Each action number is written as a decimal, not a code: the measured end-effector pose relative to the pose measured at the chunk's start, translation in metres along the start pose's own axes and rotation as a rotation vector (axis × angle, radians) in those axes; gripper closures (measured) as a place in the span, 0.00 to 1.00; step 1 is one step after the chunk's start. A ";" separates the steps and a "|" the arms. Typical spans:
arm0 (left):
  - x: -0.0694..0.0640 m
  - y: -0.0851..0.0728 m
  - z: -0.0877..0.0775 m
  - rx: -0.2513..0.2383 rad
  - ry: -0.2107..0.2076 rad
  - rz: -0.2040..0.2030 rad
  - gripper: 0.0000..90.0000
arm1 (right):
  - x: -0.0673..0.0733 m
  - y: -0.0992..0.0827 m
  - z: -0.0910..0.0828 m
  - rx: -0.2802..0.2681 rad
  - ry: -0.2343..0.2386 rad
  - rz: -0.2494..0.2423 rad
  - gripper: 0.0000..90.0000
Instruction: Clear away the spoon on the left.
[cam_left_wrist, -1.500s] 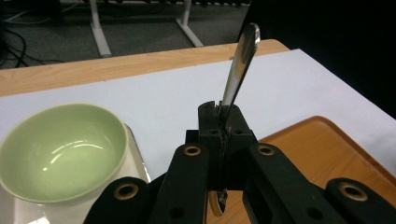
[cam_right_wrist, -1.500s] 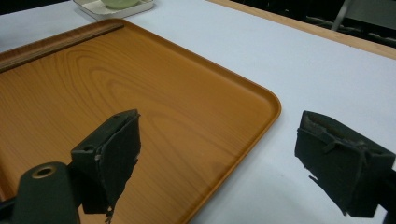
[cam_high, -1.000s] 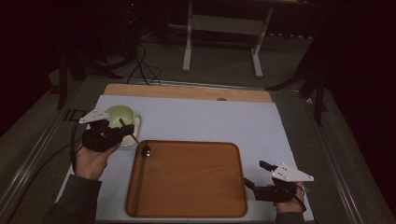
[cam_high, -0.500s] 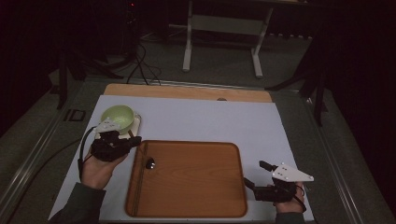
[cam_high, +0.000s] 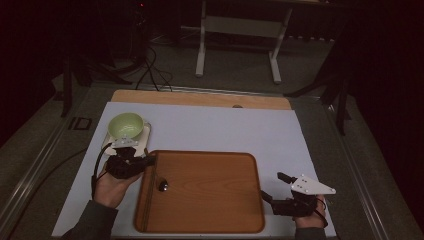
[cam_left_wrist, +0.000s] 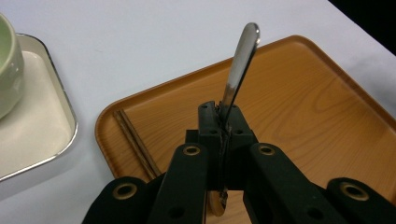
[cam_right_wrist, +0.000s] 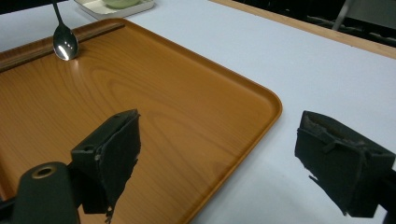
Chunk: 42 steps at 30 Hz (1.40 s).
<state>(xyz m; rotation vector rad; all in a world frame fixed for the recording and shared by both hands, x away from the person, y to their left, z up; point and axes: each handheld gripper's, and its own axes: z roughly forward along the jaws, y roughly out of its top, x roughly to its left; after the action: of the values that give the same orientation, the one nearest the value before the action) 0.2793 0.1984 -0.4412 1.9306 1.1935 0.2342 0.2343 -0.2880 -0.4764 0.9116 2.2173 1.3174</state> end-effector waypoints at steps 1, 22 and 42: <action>0.001 0.000 0.001 0.003 -0.005 0.002 0.99 | 0.000 0.000 0.000 0.000 0.000 0.000 0.15; 0.001 -0.023 0.052 0.129 -0.103 -0.033 0.86 | 0.000 0.000 0.000 0.003 0.002 0.004 0.15; 0.000 -0.040 0.076 0.223 -0.051 -0.012 0.74 | 0.000 0.000 0.000 0.003 0.003 0.003 0.15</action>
<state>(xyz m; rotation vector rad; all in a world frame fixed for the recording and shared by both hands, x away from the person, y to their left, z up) 0.2943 0.1644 -0.5186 2.1075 1.2397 0.0456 0.2343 -0.2881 -0.4761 0.9154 2.2211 1.3182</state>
